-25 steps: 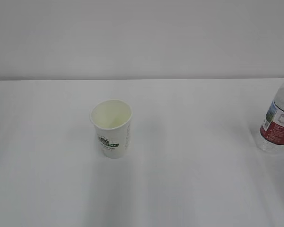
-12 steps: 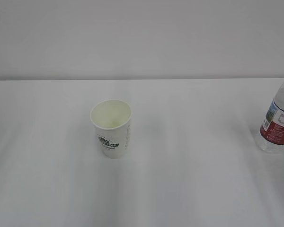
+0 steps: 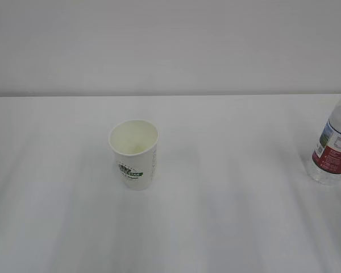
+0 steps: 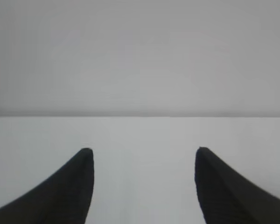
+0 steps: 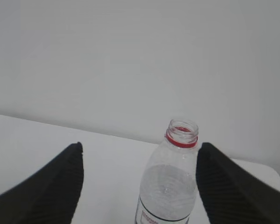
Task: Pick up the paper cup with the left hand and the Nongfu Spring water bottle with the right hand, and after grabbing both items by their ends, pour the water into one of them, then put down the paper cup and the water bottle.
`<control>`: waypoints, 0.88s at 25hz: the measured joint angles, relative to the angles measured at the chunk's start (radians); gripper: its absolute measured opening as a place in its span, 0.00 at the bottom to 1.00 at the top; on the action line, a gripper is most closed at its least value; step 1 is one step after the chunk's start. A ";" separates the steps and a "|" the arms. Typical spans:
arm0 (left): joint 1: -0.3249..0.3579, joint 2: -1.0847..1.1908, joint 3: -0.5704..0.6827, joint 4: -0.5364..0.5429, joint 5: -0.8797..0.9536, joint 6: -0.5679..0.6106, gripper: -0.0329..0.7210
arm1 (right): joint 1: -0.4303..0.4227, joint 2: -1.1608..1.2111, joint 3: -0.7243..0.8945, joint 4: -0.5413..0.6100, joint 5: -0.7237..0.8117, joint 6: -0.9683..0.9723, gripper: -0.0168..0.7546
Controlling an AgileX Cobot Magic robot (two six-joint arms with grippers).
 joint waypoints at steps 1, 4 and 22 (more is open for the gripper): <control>0.000 0.013 0.025 0.000 -0.033 -0.016 0.70 | 0.000 0.000 0.002 0.002 -0.005 0.008 0.76; 0.000 0.052 0.108 0.012 -0.154 -0.071 0.70 | 0.000 0.000 0.007 0.002 0.013 0.047 0.76; 0.000 0.233 0.230 0.459 -0.481 -0.095 0.70 | 0.000 0.000 0.153 0.006 -0.110 0.081 0.76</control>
